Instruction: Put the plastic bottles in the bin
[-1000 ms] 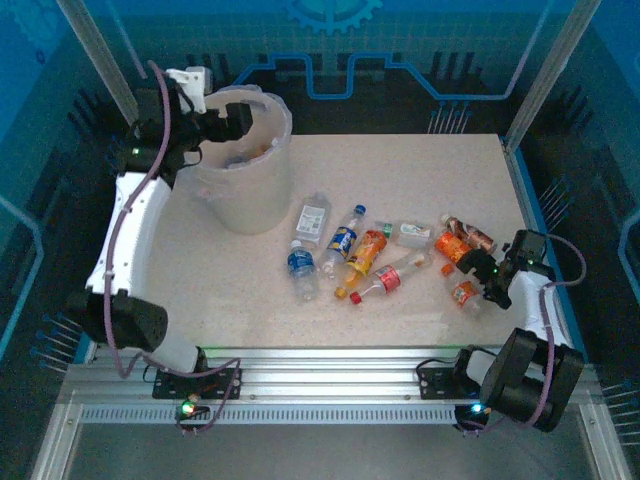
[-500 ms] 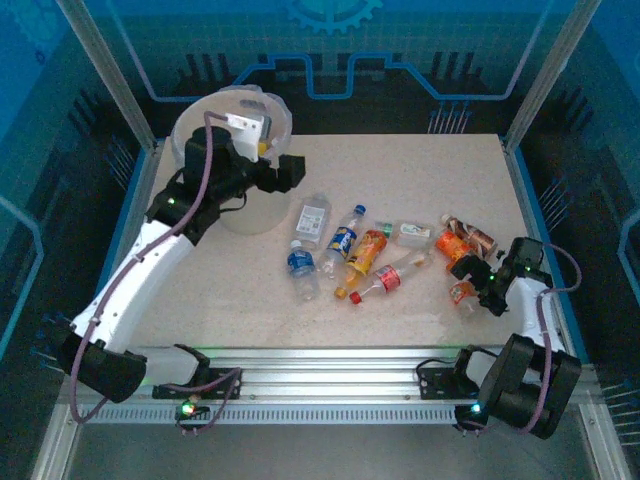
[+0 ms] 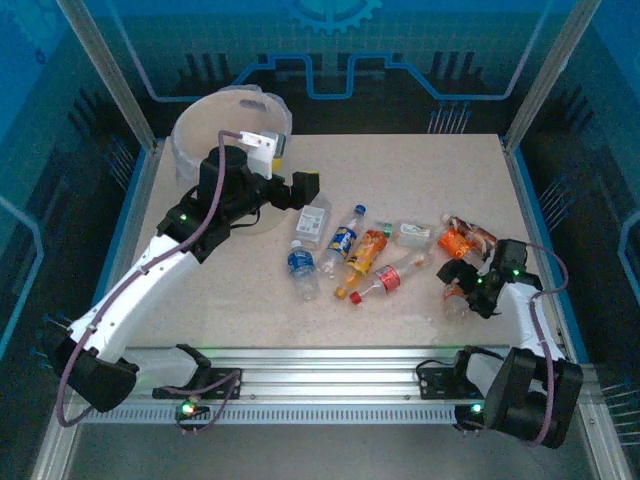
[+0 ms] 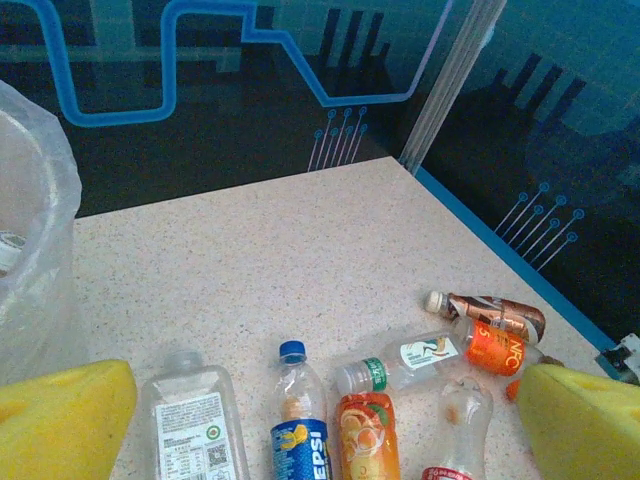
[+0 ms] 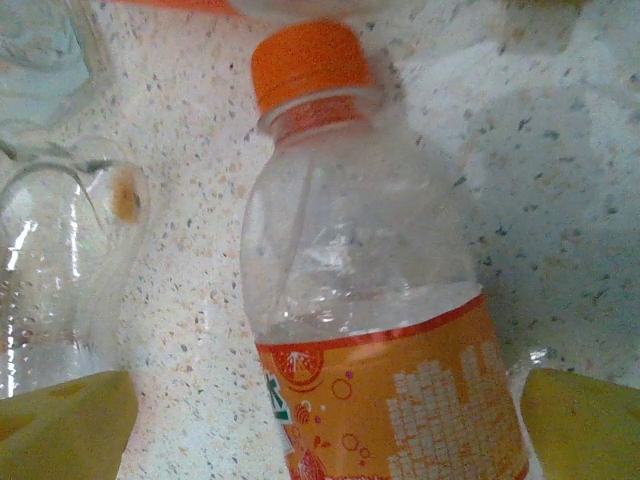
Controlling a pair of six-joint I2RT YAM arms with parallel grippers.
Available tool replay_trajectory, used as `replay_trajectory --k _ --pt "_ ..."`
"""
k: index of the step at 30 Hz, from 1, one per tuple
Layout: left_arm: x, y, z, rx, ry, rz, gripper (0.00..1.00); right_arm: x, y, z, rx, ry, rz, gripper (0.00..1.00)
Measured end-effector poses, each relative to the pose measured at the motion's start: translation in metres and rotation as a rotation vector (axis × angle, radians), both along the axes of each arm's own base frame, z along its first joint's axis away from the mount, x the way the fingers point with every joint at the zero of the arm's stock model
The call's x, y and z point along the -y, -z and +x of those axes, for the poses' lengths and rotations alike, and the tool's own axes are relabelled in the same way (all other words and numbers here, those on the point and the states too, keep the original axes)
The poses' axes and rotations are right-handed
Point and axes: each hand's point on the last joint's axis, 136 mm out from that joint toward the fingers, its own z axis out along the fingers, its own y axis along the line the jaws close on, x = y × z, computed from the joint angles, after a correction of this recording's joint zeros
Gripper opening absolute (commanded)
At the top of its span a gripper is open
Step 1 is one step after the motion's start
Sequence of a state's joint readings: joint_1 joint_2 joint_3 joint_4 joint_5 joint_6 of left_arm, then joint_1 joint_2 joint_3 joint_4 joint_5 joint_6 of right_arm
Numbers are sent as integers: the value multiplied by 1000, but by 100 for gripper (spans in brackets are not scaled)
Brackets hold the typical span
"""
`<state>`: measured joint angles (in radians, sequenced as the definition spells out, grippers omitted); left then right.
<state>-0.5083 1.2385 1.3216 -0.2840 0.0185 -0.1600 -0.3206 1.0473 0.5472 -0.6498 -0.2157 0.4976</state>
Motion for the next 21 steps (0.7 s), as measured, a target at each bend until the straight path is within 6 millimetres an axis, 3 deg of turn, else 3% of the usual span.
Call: replay_trajectory --k 10,21 --pt "3 -9 0 30 6 -17 99 -11 10 -6 -60 -51 -69 95" --pt "0 -18 -6 45 1 -46 99 -8 27 -14 -149 -55 -135 76"
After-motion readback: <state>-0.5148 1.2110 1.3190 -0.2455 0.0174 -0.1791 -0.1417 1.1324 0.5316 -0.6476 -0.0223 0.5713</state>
